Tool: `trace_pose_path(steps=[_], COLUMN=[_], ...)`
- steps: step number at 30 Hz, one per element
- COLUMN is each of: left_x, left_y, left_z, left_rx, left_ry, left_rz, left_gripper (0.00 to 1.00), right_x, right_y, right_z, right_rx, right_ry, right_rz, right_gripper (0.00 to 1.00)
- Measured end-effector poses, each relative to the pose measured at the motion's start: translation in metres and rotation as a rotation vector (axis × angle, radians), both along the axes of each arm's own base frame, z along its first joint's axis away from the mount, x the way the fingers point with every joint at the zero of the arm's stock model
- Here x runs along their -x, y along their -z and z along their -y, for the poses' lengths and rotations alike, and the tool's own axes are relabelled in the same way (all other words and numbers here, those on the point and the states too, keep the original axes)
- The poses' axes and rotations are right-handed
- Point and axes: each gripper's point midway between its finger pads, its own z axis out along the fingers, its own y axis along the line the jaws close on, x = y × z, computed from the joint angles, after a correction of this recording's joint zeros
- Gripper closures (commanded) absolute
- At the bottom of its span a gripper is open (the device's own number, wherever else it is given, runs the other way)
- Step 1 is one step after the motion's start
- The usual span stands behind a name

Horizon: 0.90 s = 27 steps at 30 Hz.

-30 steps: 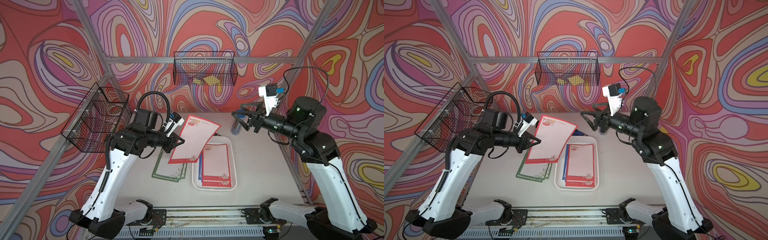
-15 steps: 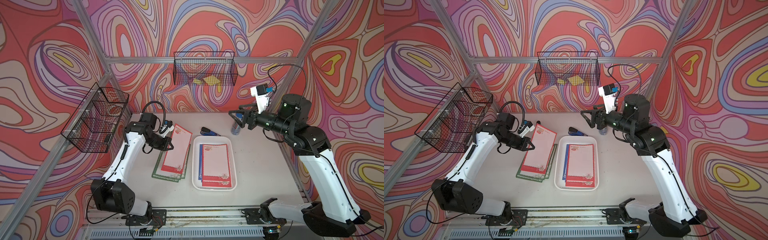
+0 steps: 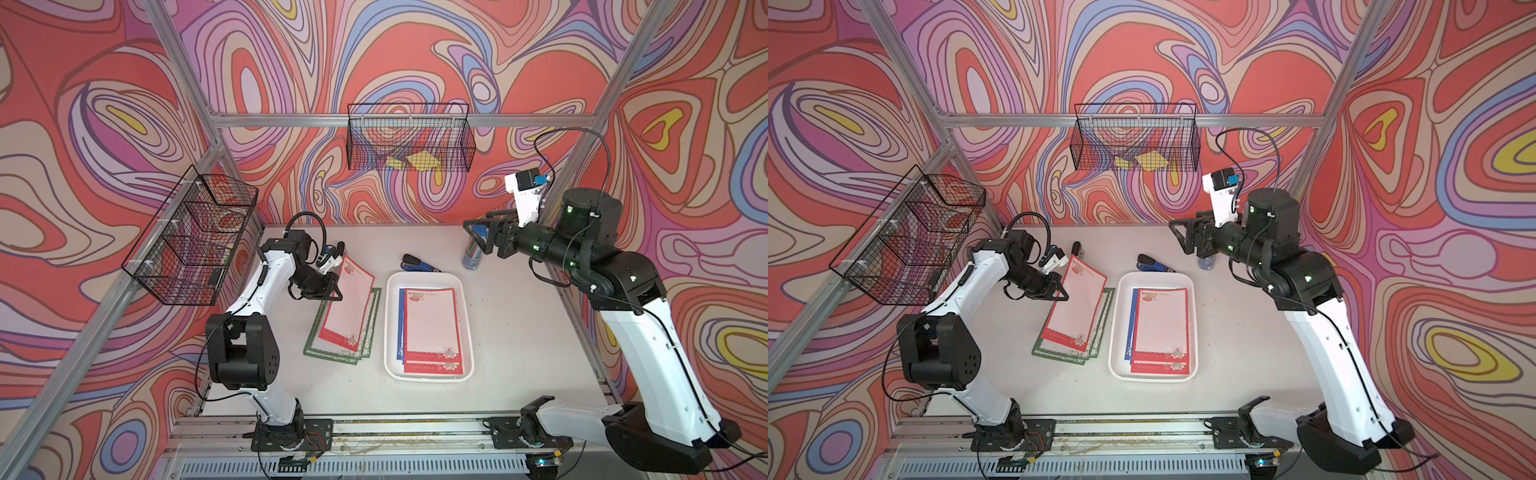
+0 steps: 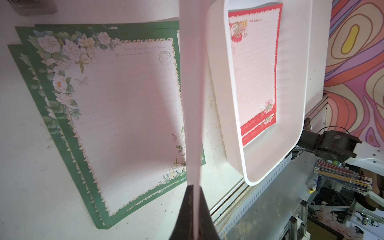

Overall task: Take out the stationery paper from the storage box
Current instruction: Place the stationery paper at the center of the board.

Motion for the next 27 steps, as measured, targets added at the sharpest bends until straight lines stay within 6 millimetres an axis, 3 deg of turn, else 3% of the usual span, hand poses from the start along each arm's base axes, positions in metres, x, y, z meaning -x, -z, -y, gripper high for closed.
trace_pose_path(steps=[7, 27], left_x=[-0.007, -0.015], left_y=[0.027, 0.061], left_z=[-0.005, -0.035], left_rx=[0.0, -0.183], left_ry=[-0.013, -0.034], left_rz=[-0.087, -0.159], left_gripper=[1.0, 0.92], right_x=[-0.006, -0.008], right_y=[0.015, 0.026], right_z=[0.0, 0.0], right_rx=[0.026, 0.047], right_ry=[0.014, 0.018], right_rz=[-0.052, -0.097], right_gripper=[0.23, 0.23])
